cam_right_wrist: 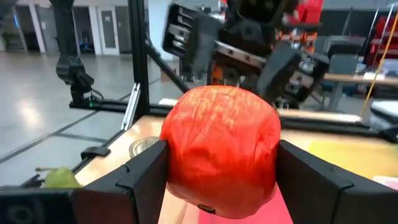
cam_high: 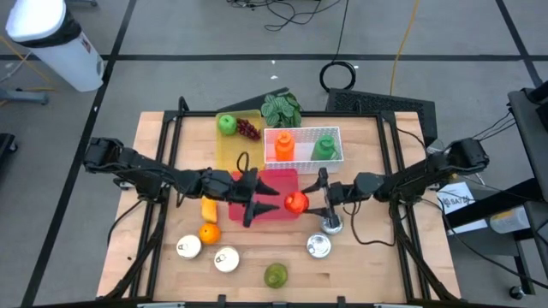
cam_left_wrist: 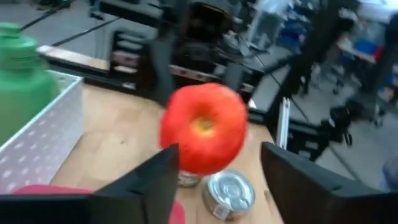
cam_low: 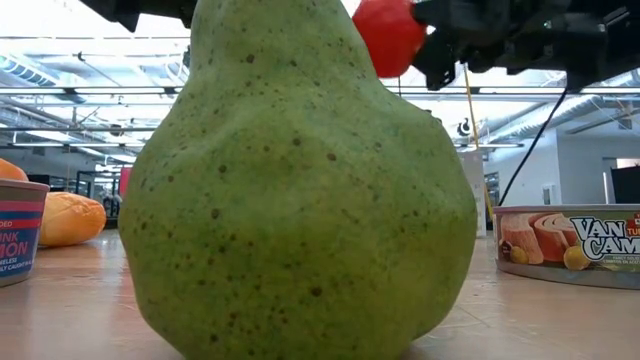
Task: Pick & Place Food Item
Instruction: Put the red apple in the yellow bin
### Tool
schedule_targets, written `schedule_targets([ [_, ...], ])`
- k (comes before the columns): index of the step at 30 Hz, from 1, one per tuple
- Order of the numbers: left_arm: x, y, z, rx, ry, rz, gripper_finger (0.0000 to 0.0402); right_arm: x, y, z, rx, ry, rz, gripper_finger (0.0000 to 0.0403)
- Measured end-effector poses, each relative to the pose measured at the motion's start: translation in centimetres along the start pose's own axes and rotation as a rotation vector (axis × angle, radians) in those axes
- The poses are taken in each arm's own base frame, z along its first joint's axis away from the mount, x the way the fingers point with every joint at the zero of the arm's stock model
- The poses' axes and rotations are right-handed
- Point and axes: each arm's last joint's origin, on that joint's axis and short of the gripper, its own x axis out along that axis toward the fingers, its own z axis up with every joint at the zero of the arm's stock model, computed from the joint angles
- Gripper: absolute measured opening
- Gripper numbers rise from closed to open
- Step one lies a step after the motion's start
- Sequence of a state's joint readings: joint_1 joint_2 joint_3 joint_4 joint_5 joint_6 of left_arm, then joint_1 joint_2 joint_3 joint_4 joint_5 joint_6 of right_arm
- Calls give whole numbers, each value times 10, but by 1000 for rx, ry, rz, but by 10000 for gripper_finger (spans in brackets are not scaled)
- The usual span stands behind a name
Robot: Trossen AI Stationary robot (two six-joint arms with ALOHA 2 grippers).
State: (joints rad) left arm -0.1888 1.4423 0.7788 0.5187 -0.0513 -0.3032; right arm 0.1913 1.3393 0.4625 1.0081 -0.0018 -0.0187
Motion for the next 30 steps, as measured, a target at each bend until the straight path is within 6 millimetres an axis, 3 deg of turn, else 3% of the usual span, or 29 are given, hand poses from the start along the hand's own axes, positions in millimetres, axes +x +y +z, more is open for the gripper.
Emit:
schedule_targets([
  [4, 0, -6, -3, 118, 10, -22, 287, 22, 1, -1, -1, 12, 7, 249],
  [10, 1, 0, -6, 167, 42, 26, 315, 47, 4, -6, -13, 29, 71, 249],
  [16, 1, 2, -11, 149, 86, 30, 319, 49, 4, -7, -46, 40, 64, 249],
  [25, 3, -10, -15, 194, 109, -170, 320, 50, 3, -5, -55, 25, 80, 249],
  [30, 13, -7, -26, 176, 108, -71, 320, 50, 4, -7, -54, 35, 65, 249],
])
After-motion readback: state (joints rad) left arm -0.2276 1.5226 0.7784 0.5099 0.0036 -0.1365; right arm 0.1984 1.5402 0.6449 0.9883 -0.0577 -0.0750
